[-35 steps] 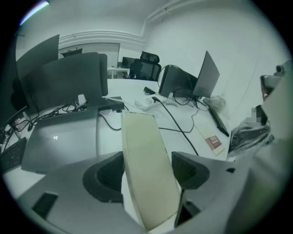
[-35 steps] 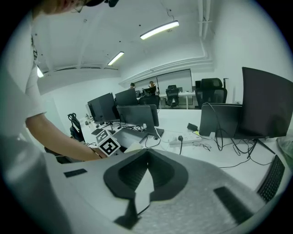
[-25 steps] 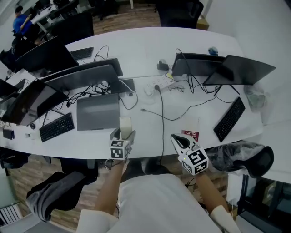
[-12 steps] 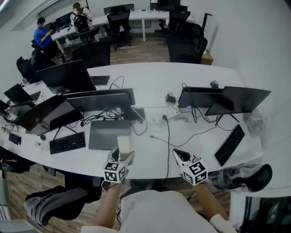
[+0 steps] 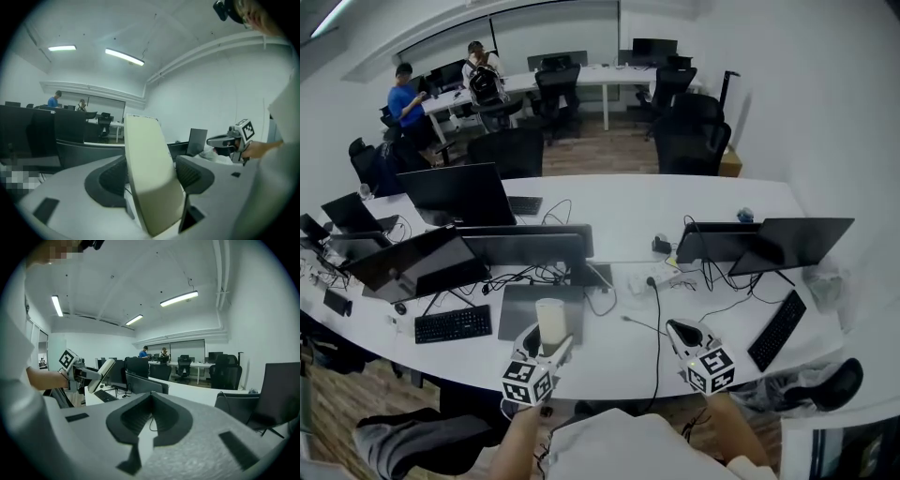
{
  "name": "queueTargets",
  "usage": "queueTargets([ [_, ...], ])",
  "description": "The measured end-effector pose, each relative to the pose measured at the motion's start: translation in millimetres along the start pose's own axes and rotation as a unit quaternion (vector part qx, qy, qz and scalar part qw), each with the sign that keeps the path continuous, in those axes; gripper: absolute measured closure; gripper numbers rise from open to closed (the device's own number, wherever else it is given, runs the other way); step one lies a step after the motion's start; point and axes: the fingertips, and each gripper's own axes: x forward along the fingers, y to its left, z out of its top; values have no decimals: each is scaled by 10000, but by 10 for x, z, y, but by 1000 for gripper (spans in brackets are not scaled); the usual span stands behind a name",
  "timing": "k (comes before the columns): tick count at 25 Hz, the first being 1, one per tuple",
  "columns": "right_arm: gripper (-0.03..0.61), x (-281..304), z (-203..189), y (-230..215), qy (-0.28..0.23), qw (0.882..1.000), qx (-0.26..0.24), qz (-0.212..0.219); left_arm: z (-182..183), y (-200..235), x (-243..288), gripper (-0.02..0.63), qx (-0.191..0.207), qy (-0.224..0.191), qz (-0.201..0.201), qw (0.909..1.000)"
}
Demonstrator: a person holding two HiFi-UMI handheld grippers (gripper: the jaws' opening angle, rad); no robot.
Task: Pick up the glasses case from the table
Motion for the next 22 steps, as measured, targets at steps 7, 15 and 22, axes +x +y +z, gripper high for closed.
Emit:
queueTargets([
  [7, 577, -41, 348, -26, -335, 9993, -170, -92, 437, 91, -339, 296, 214, -538, 50, 9983],
  [15, 577, -119, 582, -88, -627, 9973, -302, -247, 664, 231, -619, 296, 359, -897, 324, 9948],
  [22, 577, -113, 599, -44, -655, 9968, -409, -217, 597, 289, -612, 296, 334, -977, 313, 9942],
])
